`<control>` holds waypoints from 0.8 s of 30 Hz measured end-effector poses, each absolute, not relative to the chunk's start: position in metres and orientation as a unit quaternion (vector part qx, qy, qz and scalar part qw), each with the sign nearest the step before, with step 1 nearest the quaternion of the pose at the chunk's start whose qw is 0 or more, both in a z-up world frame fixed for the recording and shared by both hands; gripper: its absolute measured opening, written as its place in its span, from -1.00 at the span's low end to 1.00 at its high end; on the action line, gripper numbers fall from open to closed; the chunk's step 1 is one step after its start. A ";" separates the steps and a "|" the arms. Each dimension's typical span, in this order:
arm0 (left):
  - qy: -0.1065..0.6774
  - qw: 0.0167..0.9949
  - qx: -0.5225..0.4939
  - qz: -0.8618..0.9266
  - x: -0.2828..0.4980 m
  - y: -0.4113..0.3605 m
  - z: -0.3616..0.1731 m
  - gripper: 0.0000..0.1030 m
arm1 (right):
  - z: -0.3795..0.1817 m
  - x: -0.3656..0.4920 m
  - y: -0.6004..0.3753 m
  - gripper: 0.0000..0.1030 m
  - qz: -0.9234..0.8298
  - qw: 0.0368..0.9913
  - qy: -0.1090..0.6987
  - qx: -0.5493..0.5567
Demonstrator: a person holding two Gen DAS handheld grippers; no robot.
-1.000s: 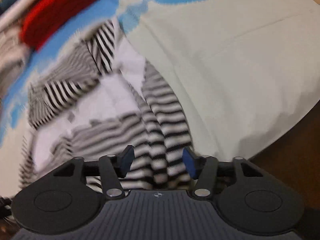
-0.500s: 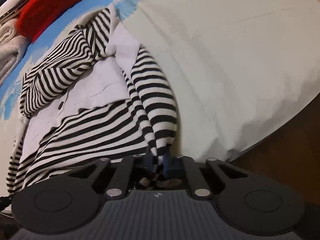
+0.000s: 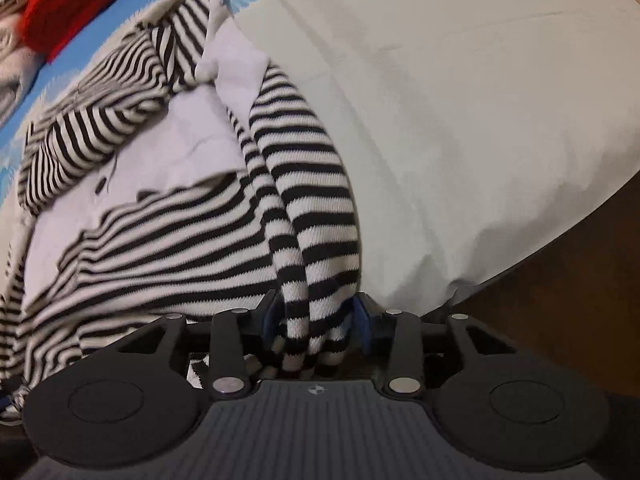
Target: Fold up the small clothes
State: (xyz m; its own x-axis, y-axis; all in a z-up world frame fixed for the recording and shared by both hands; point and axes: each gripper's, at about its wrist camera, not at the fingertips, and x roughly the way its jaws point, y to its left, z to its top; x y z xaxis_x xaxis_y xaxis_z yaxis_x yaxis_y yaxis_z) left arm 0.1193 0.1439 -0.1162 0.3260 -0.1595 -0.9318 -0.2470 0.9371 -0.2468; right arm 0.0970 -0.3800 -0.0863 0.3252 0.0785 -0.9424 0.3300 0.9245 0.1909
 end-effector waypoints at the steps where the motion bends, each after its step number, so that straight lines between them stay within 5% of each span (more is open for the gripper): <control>1: 0.579 0.797 -0.169 0.028 0.119 0.143 -0.116 -0.21 | -0.086 0.097 -0.377 -0.17 -0.076 0.796 0.576 0.170; 5: 0.575 0.803 -0.155 0.020 0.119 0.137 -0.116 -0.56 | -0.086 0.092 -0.377 -0.28 -0.068 0.796 0.576 0.172; 7: 0.572 0.807 -0.143 0.021 0.118 0.132 -0.115 -0.59 | -0.086 0.090 -0.378 -0.41 -0.062 0.797 0.574 0.176; 12: 0.569 0.810 -0.138 0.027 0.117 0.130 -0.113 -0.54 | -0.083 0.086 -0.379 -0.55 -0.053 0.804 0.566 0.177; 17: 0.573 0.804 -0.152 0.032 0.117 0.138 -0.115 -0.35 | -0.084 0.087 -0.377 -0.42 -0.060 0.802 0.567 0.175; 24: 0.577 0.804 -0.140 0.029 0.119 0.133 -0.117 -0.35 | -0.087 0.087 -0.369 -0.37 -0.054 0.805 0.573 0.144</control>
